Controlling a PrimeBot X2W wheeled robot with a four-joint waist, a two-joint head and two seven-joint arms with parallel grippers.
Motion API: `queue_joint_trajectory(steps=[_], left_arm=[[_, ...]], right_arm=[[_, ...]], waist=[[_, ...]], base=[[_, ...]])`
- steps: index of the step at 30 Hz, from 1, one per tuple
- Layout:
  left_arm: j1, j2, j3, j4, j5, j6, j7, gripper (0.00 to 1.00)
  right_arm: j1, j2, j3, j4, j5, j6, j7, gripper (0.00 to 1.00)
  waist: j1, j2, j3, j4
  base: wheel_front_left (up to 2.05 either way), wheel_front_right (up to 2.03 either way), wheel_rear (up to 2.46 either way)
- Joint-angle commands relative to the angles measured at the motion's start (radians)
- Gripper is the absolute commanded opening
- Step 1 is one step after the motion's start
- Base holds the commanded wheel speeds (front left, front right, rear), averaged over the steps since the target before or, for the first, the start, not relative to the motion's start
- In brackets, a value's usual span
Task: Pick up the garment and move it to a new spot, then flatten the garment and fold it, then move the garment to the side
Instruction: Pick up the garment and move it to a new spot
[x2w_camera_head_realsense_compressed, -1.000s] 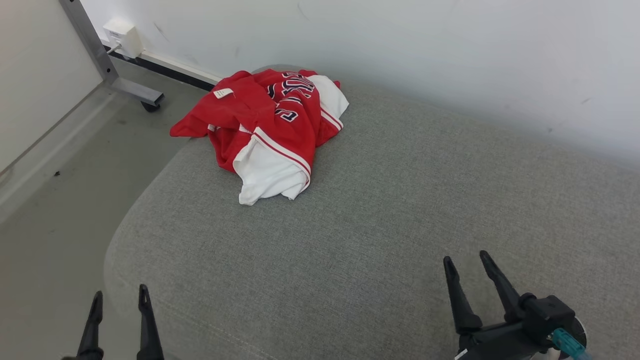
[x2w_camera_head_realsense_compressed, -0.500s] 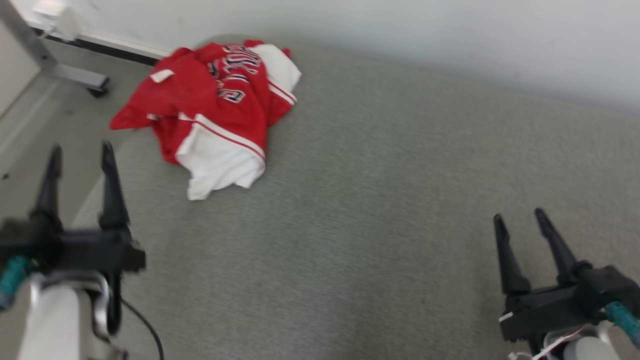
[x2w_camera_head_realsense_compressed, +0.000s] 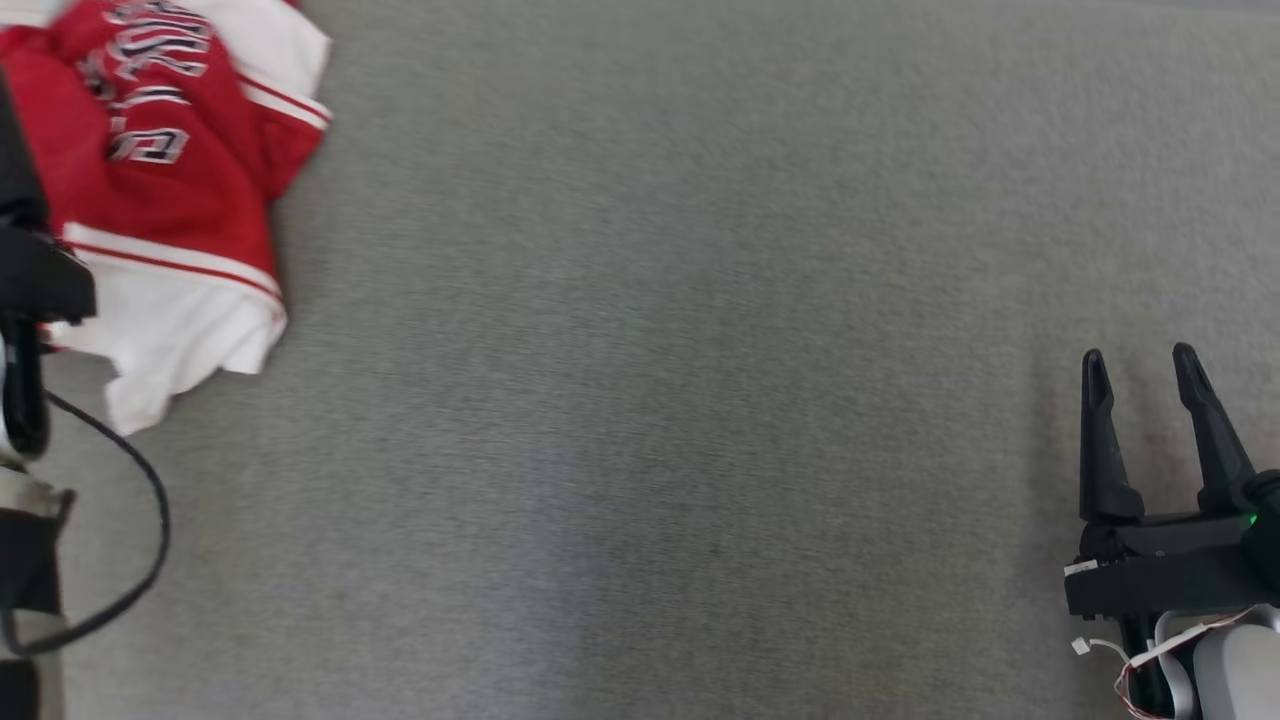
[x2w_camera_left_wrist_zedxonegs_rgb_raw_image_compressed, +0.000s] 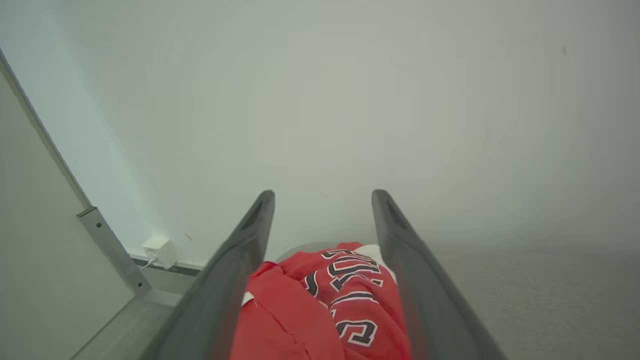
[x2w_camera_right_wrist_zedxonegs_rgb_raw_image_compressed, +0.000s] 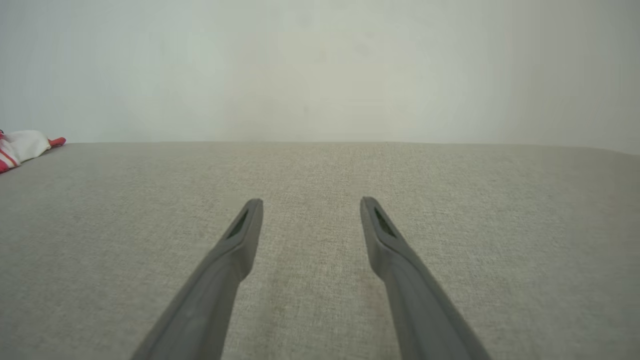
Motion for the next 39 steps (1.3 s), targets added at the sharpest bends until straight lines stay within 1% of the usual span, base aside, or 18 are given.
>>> queue_joint_trajectory(steps=[1, 2, 5, 7, 9, 12, 17, 20, 21, 22, 24, 29, 33, 35, 36, 39], left_arm=[[-0.025, 0.018, 0.005, 0.024, -0.004, 0.001, 0.016, 1.0], [-0.046, 0.038, -0.002, 0.071, -0.005, -0.002, 0.05, 1.0], [-0.072, 0.071, -0.005, 0.146, -0.007, -0.004, 0.096, 1.0], [-0.08, 0.075, -0.001, 0.191, -0.013, 0.008, 0.129, 1.0], [-0.079, 0.091, 0.001, 0.235, -0.009, 0.022, 0.169, 1.0], [-0.067, 0.101, 0.003, 0.293, -0.011, 0.041, 0.232, 1.0], [-0.052, 0.108, -0.002, 0.377, -0.027, 0.039, 0.32, 1.0], [-0.053, 0.109, -0.005, 0.398, -0.028, 0.042, 0.338, 1.0], [-0.055, 0.112, -0.009, 0.403, -0.025, 0.043, 0.337, 0.46], [-0.058, 0.113, -0.011, 0.402, -0.021, 0.046, 0.322, 0.0], [-0.066, 0.114, -0.015, 0.397, -0.018, 0.05, 0.298, 0.0], [-0.092, 0.127, -0.021, 0.343, -0.002, 0.068, 0.191, 0.0], [-0.128, 0.147, -0.032, 0.291, 0.015, 0.066, 0.101, 0.0], [-0.15, 0.153, -0.039, 0.259, 0.017, 0.057, 0.063, 0.0], [-0.164, 0.162, -0.051, 0.239, 0.026, 0.053, 0.051, 0.0], [-0.218, 0.159, -0.081, 0.172, 0.036, 0.04, 0.04, 0.0]], right_arm=[[-0.013, 0.004, 0.0, -0.003, 0.007, -0.002, -0.004, 1.0], [-0.025, 0.004, 0.002, 0.002, 0.009, -0.002, -0.007, 1.0], [-0.033, 0.008, 0.007, 0.01, 0.014, -0.002, -0.01, 1.0], [-0.039, 0.013, 0.005, 0.012, 0.012, -0.002, -0.01, 1.0], [-0.043, 0.014, 0.006, 0.015, 0.012, -0.002, -0.01, 1.0], [-0.044, 0.017, 0.007, 0.018, 0.015, -0.002, -0.01, 1.0], [-0.054, 0.02, 0.01, 0.013, 0.017, -0.002, -0.011, 1.0], [-0.053, 0.021, 0.01, 0.012, 0.017, -0.002, -0.011, 1.0], [-0.051, 0.025, 0.011, 0.011, 0.015, -0.002, -0.01, 1.0], [-0.05, 0.027, 0.011, 0.012, 0.013, -0.002, -0.009, 1.0], [-0.047, 0.023, 0.008, 0.018, 0.017, -0.002, -0.009, 1.0], [-0.03, 0.034, 0.009, 0.026, 0.018, -0.002, -0.009, 1.0], [-0.017, 0.048, 0.018, 0.037, 0.021, -0.002, -0.009, 1.0], [-0.011, 0.057, 0.021, 0.046, 0.023, -0.002, -0.009, 1.0], [-0.011, 0.062, 0.021, 0.051, 0.024, -0.002, -0.009, 1.0], [0.0, 0.078, 0.025, 0.063, 0.027, -0.002, -0.009, 1.0]], waist=[[-0.0003, -0.0002, 0.121, -0.122], [-0.0003, -0.0002, 0.131, -0.134], [-0.0003, -0.0002, 0.138, -0.147], [-0.0003, -0.0002, 0.138, -0.152], [-0.0003, -0.0002, 0.138, -0.157], [-0.0003, -0.0002, 0.136, -0.164], [-0.0003, -0.0002, 0.134, -0.174], [-0.0003, -0.0002, 0.131, -0.176], [-0.0003, -0.0002, 0.129, -0.177], [-0.0003, -0.0002, 0.125, -0.178], [-0.0003, -0.0002, 0.116, -0.176], [-0.0003, -0.0002, 0.068, -0.166], [-0.0003, -0.0002, 0.016, -0.156], [-0.0003, -0.0002, -0.014, -0.153], [-0.0003, -0.0002, -0.029, -0.153], [-0.0003, -0.0002, -0.073, -0.159]], base=[[0.0, 0.0, 0.0], [0.0, 0.0, 0.0], [0.0, 0.0, 0.0], [0.0, 0.0, 0.0], [0.0, 0.0, 0.0], [0.0, 0.0, 0.0], [0.0, 0.0, 0.0], [0.0, 0.0, 0.0], [0.0, 0.0, 0.0], [0.0, 0.0, 0.0], [0.0, 0.0, 0.0], [0.0, 0.0, 0.0], [0.0, 0.0, 0.0], [0.0, 0.0, 0.0], [0.0, 0.0, 0.0], [0.0, 0.0, 0.0]])
